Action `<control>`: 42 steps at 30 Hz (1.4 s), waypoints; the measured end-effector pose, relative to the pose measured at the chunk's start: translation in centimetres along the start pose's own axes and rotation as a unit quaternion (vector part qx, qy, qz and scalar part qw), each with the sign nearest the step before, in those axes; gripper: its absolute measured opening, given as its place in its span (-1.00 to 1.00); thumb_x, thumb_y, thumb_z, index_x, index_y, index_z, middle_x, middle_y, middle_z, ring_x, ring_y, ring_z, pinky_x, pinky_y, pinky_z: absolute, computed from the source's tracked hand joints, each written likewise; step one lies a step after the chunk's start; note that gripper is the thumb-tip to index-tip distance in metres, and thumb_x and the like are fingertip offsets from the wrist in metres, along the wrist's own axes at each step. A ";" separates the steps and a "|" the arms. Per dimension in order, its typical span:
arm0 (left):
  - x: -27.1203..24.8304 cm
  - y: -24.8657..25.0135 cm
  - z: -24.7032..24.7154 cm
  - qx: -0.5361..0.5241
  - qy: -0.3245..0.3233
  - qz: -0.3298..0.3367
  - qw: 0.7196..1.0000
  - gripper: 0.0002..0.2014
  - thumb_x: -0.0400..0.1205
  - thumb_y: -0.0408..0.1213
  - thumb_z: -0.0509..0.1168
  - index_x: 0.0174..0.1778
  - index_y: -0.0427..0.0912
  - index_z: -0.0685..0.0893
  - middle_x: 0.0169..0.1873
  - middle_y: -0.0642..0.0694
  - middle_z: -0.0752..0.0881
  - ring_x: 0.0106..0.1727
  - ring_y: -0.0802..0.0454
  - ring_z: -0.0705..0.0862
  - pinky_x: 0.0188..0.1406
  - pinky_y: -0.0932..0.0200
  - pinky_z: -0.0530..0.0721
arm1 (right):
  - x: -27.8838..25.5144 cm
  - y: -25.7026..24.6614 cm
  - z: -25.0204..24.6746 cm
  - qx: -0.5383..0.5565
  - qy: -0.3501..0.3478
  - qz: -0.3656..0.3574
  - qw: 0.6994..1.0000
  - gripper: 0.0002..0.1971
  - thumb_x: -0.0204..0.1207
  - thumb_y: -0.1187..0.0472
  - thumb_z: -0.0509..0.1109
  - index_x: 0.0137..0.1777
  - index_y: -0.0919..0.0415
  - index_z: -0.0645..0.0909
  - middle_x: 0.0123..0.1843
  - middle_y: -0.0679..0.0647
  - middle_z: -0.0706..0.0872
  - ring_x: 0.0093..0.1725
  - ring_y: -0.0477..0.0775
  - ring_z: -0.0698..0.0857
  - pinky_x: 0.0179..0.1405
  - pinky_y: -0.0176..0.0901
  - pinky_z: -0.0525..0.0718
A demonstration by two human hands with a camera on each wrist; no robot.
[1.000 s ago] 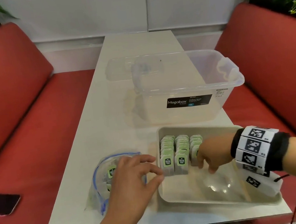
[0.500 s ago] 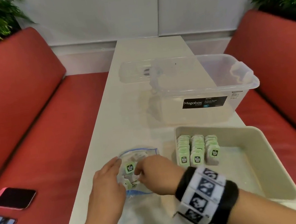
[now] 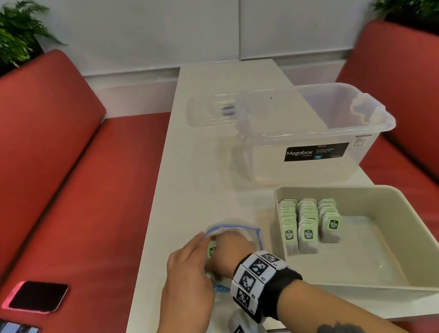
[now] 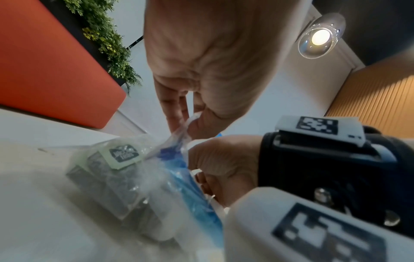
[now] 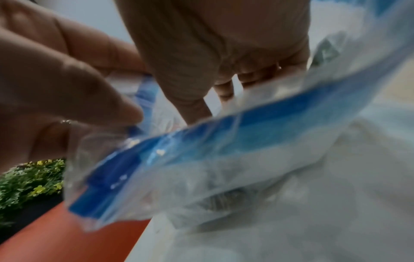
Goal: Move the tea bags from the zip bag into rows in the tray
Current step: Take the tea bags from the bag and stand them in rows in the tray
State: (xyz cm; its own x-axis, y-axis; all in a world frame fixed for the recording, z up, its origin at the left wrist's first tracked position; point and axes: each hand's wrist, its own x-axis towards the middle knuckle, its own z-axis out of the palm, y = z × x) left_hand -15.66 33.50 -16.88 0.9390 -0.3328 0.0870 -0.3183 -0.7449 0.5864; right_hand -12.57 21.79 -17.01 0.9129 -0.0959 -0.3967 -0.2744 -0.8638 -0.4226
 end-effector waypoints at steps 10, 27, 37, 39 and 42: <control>0.5 -0.6 -0.2 0.003 -0.002 0.001 1.000 -0.27 0.45 -0.65 0.15 0.52 0.02 0.38 0.50 0.18 0.35 0.44 0.17 0.27 -0.01 0.80 0.12 | -0.4 -0.1 0.2 -0.032 -0.020 -0.053 0.998 -0.69 0.47 0.15 0.35 0.20 0.17 0.64 0.14 0.12 0.68 0.19 0.14 0.64 0.17 -0.02 0.61; 2.6 -0.8 -0.4 -0.017 0.008 -0.035 0.999 -0.31 0.44 -0.60 0.20 0.48 0.01 0.43 0.50 0.13 0.36 0.45 0.13 0.30 0.11 0.53 0.19 | -2.4 1.9 -3.5 -0.036 0.117 -0.121 0.985 -0.87 0.50 0.08 0.34 -0.11 0.12 0.59 -0.15 0.09 0.69 -0.05 0.15 0.65 -0.26 -0.18 0.36; 2.9 1.8 -2.6 -0.013 -0.028 0.044 0.999 -0.55 0.47 -0.10 0.45 0.07 0.54 0.45 0.37 0.55 0.13 0.40 0.42 0.05 0.21 0.30 -0.07 | -3.1 3.3 -8.6 0.147 0.059 -0.137 0.978 -0.82 0.39 0.12 0.54 -0.34 0.00 0.58 -0.33 0.03 0.71 -0.22 0.10 0.73 -0.13 -0.02 0.70; 2.9 2.7 -3.2 -0.015 -0.055 0.051 0.997 -0.62 0.39 -0.02 0.32 -0.04 0.58 0.39 0.27 0.66 0.19 0.34 0.48 0.14 0.12 0.34 -0.04 | -3.1 3.6 -9.0 0.150 0.062 -0.146 0.976 -0.87 0.38 0.12 0.55 -0.28 0.08 0.65 -0.29 0.09 0.75 -0.21 0.13 0.74 -0.10 0.05 0.72; 2.9 3.7 -3.6 -0.071 -0.072 0.036 0.994 -0.68 0.33 0.09 0.23 -0.02 0.51 0.43 0.11 0.54 0.50 0.23 0.44 0.41 0.18 0.30 0.21 | -3.2 3.9 -9.5 0.152 0.067 -0.157 0.974 -0.85 0.36 0.12 0.57 -0.21 0.16 0.69 -0.28 0.14 0.77 -0.23 0.12 0.74 -0.14 0.02 0.70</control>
State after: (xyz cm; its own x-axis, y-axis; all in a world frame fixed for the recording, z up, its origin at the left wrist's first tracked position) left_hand -13.60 31.89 -11.53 0.8830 -0.4689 0.0229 -0.3530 -0.6310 0.6909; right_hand -13.72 14.02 -9.69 0.9918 0.0674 -0.1083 -0.0342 -0.6773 -0.7350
